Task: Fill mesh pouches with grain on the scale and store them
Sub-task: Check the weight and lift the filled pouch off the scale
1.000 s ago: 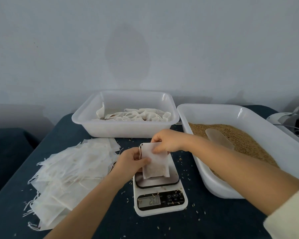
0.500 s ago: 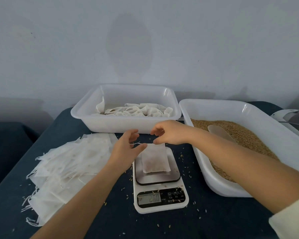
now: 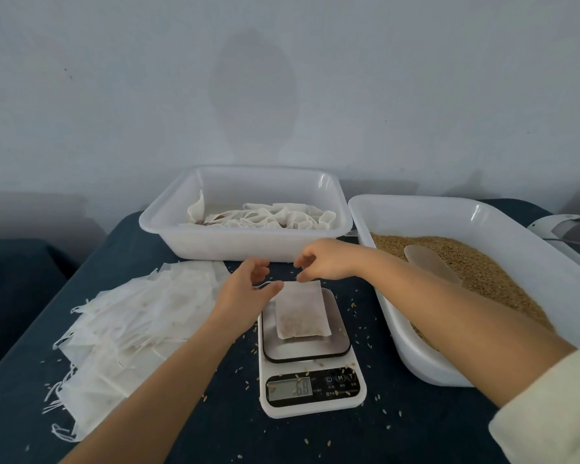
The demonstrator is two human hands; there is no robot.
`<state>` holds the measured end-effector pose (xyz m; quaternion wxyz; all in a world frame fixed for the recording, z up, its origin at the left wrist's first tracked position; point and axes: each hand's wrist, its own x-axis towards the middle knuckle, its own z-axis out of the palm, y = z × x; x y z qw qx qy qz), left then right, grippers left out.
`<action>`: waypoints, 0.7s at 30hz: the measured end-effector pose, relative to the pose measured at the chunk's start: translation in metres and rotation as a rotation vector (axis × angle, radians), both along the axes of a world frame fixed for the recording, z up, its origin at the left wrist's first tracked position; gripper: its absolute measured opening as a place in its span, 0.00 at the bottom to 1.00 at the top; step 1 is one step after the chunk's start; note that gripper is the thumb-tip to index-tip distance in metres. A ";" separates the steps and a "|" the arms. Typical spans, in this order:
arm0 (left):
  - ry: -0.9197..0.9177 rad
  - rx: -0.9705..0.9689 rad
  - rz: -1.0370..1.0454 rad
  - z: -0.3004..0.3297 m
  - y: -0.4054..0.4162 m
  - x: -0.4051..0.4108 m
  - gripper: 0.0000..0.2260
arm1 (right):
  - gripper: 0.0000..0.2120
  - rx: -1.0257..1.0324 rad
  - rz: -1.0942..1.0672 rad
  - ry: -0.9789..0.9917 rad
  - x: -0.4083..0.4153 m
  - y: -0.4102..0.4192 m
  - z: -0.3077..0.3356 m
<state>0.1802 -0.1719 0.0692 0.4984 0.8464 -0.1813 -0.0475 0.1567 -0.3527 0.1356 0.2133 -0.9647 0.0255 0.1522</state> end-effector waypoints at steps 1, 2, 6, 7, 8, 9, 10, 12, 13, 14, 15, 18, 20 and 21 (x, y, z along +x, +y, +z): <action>0.000 0.001 0.001 0.000 0.000 0.000 0.19 | 0.22 -0.012 0.007 0.015 0.001 0.002 0.000; 0.000 0.000 0.003 0.000 0.000 0.000 0.19 | 0.22 -0.023 0.011 0.025 0.002 0.003 0.000; -0.003 -0.004 0.006 -0.001 0.003 0.001 0.18 | 0.22 -0.058 0.036 0.060 0.004 0.009 -0.002; -0.002 -0.009 0.005 -0.001 0.003 0.001 0.18 | 0.22 -0.067 0.046 0.077 0.004 0.010 -0.003; -0.003 -0.012 0.005 -0.001 0.004 0.001 0.17 | 0.22 -0.073 0.055 0.094 0.004 0.011 -0.004; -0.005 -0.013 0.006 -0.001 0.004 0.001 0.17 | 0.22 -0.073 0.064 0.108 0.004 0.011 -0.004; -0.006 -0.015 0.007 -0.001 0.005 0.001 0.17 | 0.22 -0.070 0.073 0.114 0.004 0.011 -0.005; -0.007 -0.026 0.012 -0.001 0.005 0.002 0.16 | 0.20 -0.058 0.091 0.103 0.004 0.011 -0.007; -0.006 -0.031 0.015 -0.001 0.005 0.002 0.16 | 0.18 -0.049 0.097 0.089 0.004 0.011 -0.008; -0.006 -0.037 0.017 -0.001 0.005 0.002 0.17 | 0.17 -0.039 0.100 0.073 0.004 0.010 -0.009; -0.006 -0.040 0.017 -0.001 0.005 0.001 0.17 | 0.16 -0.030 0.102 0.058 0.004 0.010 -0.009; -0.006 -0.036 0.014 0.000 0.005 0.000 0.18 | 0.12 -0.022 0.114 0.020 0.004 0.009 -0.009; -0.008 -0.033 0.008 0.000 0.004 0.000 0.19 | 0.08 -0.030 0.131 -0.011 0.003 0.008 -0.008; -0.006 -0.037 0.004 0.001 0.004 -0.001 0.19 | 0.06 -0.035 0.142 -0.025 0.002 0.008 -0.006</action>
